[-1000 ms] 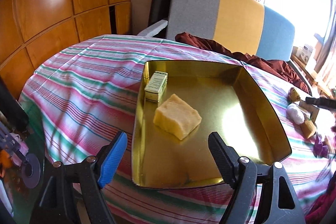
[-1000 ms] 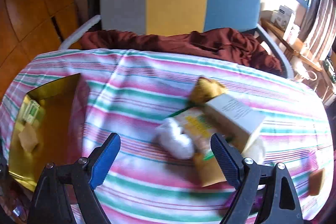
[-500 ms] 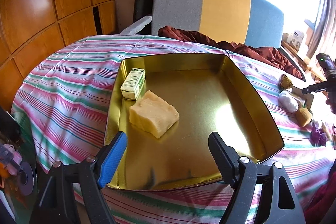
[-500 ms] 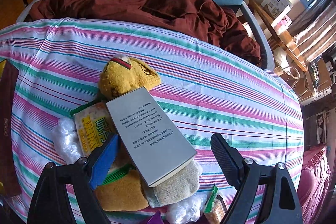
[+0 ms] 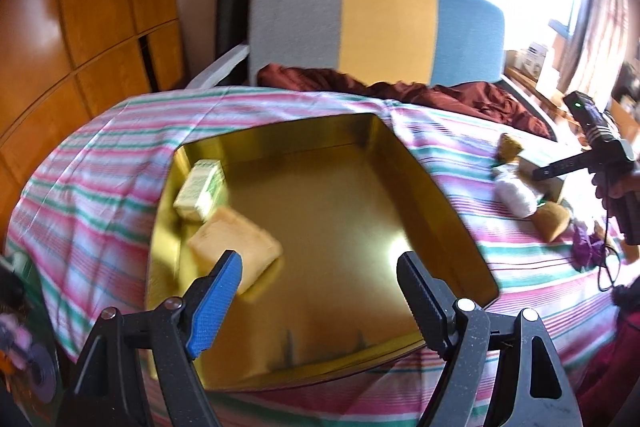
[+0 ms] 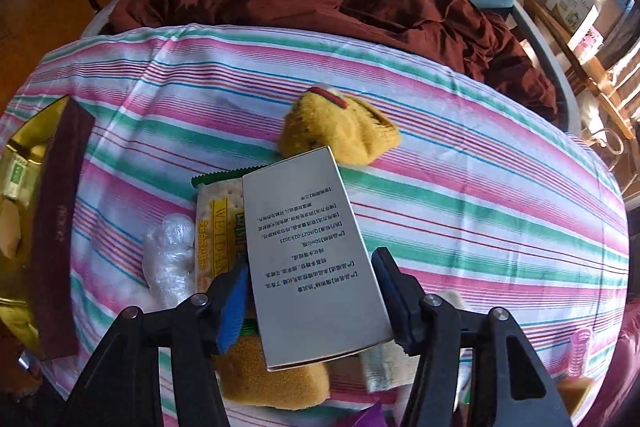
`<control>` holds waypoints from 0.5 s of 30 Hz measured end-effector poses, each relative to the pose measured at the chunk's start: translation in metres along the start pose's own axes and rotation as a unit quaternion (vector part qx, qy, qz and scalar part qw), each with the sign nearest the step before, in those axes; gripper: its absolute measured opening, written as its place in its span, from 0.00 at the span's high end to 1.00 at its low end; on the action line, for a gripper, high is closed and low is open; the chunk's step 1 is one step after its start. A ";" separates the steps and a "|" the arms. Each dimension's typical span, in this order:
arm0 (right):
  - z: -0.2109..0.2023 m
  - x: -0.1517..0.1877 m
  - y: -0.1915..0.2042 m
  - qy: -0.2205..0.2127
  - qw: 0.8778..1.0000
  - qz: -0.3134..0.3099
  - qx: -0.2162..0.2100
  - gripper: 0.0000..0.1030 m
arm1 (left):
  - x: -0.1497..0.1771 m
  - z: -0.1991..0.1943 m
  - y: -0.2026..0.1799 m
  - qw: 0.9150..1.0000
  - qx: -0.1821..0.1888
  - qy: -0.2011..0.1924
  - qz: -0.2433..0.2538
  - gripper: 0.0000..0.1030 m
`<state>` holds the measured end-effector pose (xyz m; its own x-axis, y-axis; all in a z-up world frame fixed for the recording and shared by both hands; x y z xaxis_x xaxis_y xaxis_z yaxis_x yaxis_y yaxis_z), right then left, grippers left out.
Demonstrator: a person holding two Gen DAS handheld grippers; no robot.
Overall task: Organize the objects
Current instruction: 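Grasp the white cardboard box with the right tool while the left tool grasps the plastic-wrapped bundle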
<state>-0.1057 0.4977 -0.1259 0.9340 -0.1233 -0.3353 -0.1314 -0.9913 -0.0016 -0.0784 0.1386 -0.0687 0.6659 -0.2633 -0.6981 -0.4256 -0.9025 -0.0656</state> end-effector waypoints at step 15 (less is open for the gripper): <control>0.001 0.010 -0.030 -0.081 0.993 0.073 0.039 0.52 | -0.044 0.030 -0.132 0.990 0.106 0.022 0.087 0.24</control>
Point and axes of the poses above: each gripper's, at about its wrist camera, not at the fingertips, and z roughly the way its jaws point, y to its left, x to its underside, the point moved 7 cm from there along z, roughly the way its jaws point, and after that the axes turned 3 degrees about x, right-handed, at the moved point
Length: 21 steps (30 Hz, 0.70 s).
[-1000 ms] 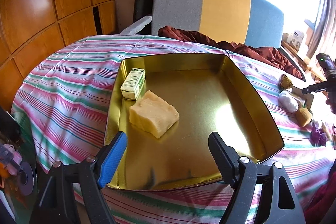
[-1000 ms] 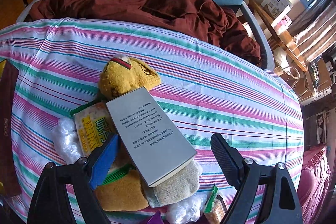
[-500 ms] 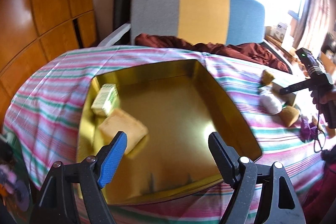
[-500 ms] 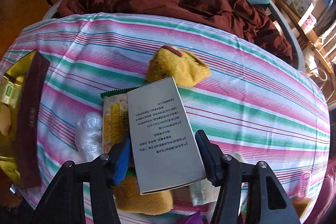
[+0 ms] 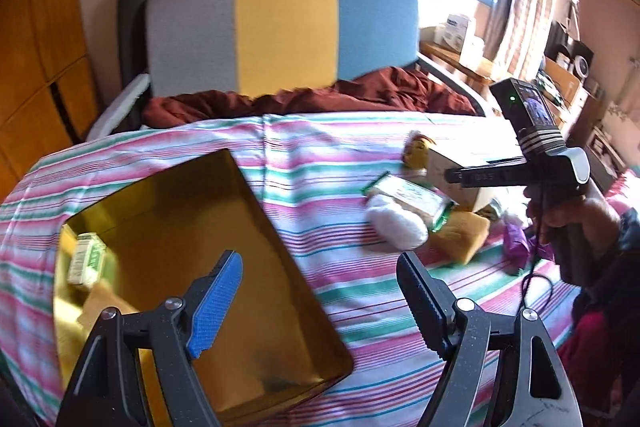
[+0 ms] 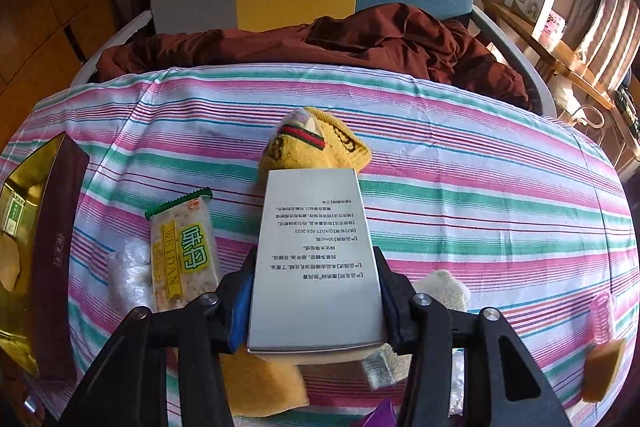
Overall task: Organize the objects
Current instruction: 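Grasp the white cardboard box with the right tool while the left tool grasps the plastic-wrapped bundle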
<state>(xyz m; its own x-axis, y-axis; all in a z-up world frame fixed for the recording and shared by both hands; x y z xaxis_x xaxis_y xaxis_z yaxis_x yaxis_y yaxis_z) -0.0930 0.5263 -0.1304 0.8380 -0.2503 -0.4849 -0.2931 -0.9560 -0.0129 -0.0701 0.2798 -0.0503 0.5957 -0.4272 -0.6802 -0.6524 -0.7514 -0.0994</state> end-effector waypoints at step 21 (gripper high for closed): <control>-0.006 -0.002 -0.008 -0.006 0.999 0.024 -0.027 0.50 | -0.017 0.135 -0.050 0.992 0.021 0.095 -0.074 0.44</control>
Point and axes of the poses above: each gripper's, at about its wrist camera, not at the fingertips, and z roughly the way its jaws point, y to its left, x to its underside, the point moved 7 cm from there along z, roughly the way its jaws point, and after that the axes turned 3 degrees about x, right-handed, at the moved point
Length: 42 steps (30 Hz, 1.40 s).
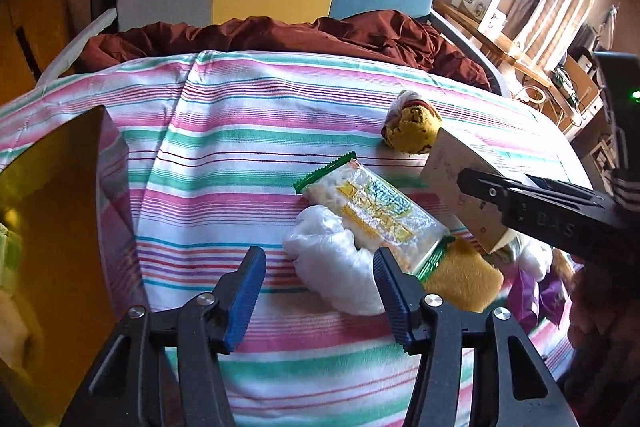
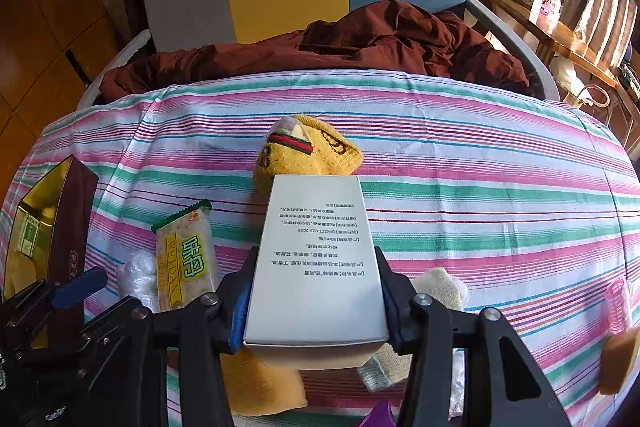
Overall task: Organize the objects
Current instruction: 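Grasp the white cardboard box with the right tool while the left tool grasps the plastic-wrapped bundle, then place the plastic-wrapped bundle in the gold box with the left tool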
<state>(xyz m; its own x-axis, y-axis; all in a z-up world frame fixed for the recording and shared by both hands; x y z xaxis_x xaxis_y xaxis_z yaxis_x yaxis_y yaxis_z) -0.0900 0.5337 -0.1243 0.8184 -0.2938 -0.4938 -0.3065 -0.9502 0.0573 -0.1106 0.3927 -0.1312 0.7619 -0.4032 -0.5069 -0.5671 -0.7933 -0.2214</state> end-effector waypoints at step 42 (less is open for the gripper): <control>-0.004 0.000 0.012 -0.036 0.999 -0.028 0.011 0.52 | 0.073 -0.144 0.109 0.993 -0.076 -0.088 0.004 0.65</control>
Point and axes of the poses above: each gripper's, at about its wrist camera, not at the fingertips, and z roughly the way its jaws point, y to its left, x to its underside, the point moved 7 cm from there along z, roughly the way its jaws point, and after that the axes turned 3 degrees about x, right-handed, at the moved point
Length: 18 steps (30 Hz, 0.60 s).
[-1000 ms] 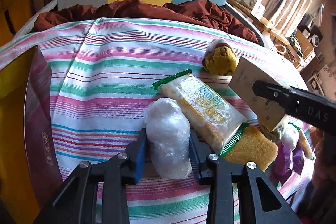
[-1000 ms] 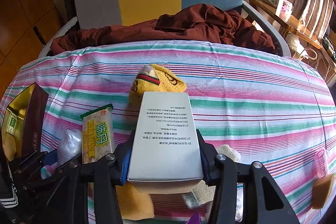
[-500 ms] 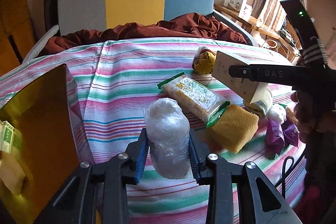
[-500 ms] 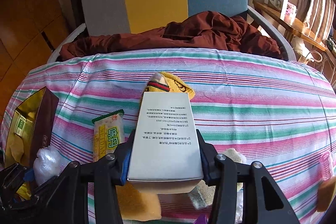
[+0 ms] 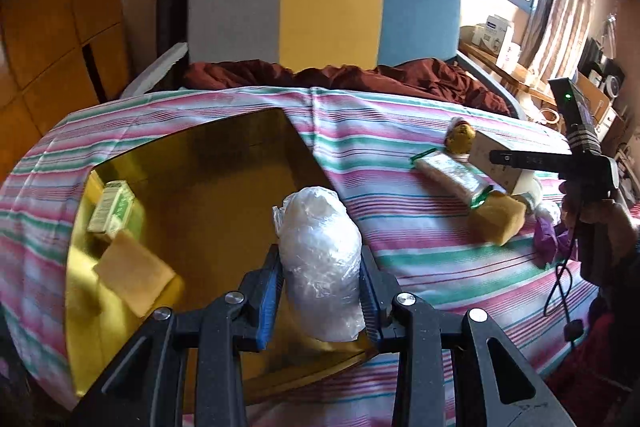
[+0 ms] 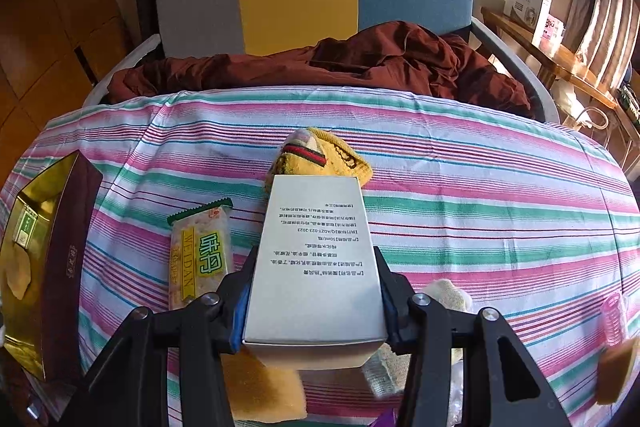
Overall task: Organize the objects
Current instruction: 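Place the plastic-wrapped bundle in the gold box with the left tool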
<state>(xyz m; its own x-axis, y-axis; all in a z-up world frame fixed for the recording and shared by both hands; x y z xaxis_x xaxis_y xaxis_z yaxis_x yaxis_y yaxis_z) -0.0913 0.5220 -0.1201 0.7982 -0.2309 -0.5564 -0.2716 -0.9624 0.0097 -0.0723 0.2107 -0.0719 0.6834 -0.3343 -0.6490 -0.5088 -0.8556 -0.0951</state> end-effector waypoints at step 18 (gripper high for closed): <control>0.008 0.007 0.002 0.005 1.000 -0.014 0.028 0.52 | 0.076 -0.008 0.154 0.984 -0.146 0.041 -0.097 0.57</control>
<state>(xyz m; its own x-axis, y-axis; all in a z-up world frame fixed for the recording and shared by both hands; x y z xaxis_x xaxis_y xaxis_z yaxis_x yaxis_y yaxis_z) -0.0908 0.5198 -0.1305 0.8110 -0.2057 -0.5476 -0.2781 -0.9591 -0.0517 -0.0942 0.0505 -0.1299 0.7992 -0.1739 -0.5754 -0.2005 -0.9795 0.0175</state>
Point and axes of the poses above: each gripper's, at about its wrist camera, not at the fingertips, and z roughly the way its jaws point, y to its left, x to its underside, the point moved 7 cm from there along z, roughly the way its jaws point, and after that the axes turned 3 degrees about x, right-handed, at the moved point
